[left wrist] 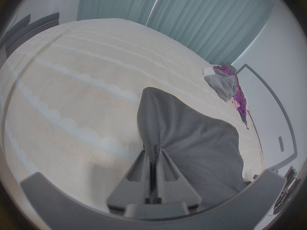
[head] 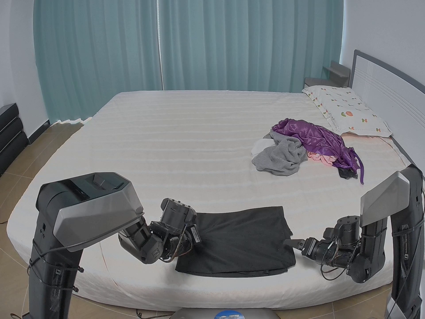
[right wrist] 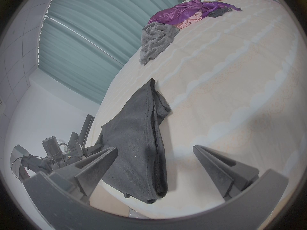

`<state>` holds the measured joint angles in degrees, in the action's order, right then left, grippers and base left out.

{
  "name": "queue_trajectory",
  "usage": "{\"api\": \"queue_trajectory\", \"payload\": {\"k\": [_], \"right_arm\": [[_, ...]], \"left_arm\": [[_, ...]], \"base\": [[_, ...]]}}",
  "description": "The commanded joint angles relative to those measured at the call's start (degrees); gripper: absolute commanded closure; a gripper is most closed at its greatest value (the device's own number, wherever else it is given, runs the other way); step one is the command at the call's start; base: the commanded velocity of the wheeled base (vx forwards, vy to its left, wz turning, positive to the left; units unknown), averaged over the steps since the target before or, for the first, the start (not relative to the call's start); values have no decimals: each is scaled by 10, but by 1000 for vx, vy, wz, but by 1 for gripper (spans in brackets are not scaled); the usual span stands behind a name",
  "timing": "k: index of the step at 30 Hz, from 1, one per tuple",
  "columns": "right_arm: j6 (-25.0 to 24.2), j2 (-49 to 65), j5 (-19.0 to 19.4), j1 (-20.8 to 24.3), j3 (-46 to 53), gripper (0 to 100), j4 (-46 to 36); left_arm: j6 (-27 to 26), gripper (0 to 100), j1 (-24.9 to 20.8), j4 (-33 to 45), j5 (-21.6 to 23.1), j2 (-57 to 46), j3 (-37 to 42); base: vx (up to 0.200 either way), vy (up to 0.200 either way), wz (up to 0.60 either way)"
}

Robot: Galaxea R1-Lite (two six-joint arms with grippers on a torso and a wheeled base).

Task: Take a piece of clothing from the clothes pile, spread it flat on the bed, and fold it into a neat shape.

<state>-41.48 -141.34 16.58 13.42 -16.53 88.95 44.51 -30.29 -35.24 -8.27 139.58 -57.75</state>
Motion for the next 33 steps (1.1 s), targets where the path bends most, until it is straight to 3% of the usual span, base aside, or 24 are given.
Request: {"api": "queue_trajectory", "payload": {"k": [1, 15, 30, 33], "right_arm": [[0, -1, 0, 0, 0, 0, 9], [0, 0, 2, 0, 0, 0, 9], [0, -1, 2, 0, 1, 0, 9], [0, -1, 2, 0, 1, 0, 9]], "left_arm": [[13, 100, 1, 3, -1, -15, 4], [73, 100, 0, 0, -3, -27, 25], [87, 100, 6, 4, -2, -43, 27], [89, 100, 8, 4, -1, -45, 30]], "base": [[0, 0, 0], [0, 0, 0], [0, 0, 0], [0, 200, 0]]}}
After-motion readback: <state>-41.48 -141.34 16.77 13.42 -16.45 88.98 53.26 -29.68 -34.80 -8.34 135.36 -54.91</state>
